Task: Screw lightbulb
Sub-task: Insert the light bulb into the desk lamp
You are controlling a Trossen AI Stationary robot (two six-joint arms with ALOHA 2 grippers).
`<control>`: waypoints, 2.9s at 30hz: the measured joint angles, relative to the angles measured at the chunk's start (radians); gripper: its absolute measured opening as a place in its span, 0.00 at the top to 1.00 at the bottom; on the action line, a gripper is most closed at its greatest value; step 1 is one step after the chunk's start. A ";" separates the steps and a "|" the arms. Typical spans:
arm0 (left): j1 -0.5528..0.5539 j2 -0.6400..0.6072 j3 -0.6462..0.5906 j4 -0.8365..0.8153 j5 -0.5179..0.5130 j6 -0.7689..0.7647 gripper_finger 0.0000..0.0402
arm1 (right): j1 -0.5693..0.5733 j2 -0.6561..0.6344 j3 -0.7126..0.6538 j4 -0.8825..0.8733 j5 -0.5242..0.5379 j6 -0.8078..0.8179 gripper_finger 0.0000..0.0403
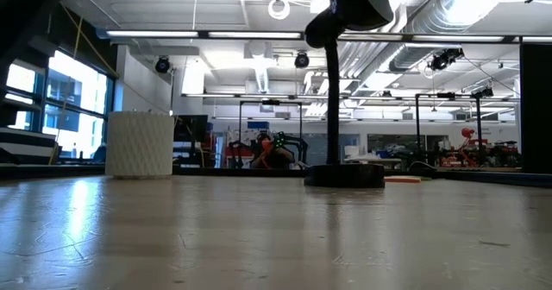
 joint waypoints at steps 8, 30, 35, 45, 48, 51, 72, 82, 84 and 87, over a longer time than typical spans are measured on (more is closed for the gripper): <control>-0.045 0.065 -0.001 -0.575 0.005 0.319 0.33 | -0.098 0.001 -0.319 0.466 -0.204 -0.002 0.39; -0.199 -0.165 -0.001 -2.070 -0.853 1.524 0.36 | -0.112 -0.073 -0.250 0.567 -0.213 -0.197 0.39; -0.293 -0.241 -0.012 -2.112 -0.997 1.539 0.36 | -0.112 -0.073 -0.250 0.567 -0.188 -0.167 0.39; -0.660 -0.419 -0.540 -1.741 -1.306 1.271 0.36 | -0.123 -0.038 -0.252 0.487 -0.225 -0.148 0.39; -0.726 -0.488 -0.797 -1.414 -1.454 1.159 0.36 | -0.145 -0.005 -0.253 0.488 -0.278 -0.159 0.39; -0.802 -0.510 -0.976 -1.009 -1.694 1.122 0.36 | -0.185 0.036 -0.253 0.516 -0.336 -0.164 0.39; -0.899 -0.455 -1.063 -0.937 -1.974 1.501 0.36 | -0.628 0.100 -0.692 1.198 -0.848 0.003 0.39; -0.764 -0.463 -1.063 -0.885 -1.602 1.313 0.36 | -0.565 0.099 -0.926 1.782 -0.710 0.048 0.39; -0.737 -0.463 -1.063 -0.848 -1.567 1.308 0.36 | -0.554 0.099 -0.926 1.780 -0.689 0.040 0.39; -0.717 -0.463 -1.063 -0.796 -1.525 1.302 0.36 | -0.546 0.099 -0.926 1.773 -0.679 0.041 0.39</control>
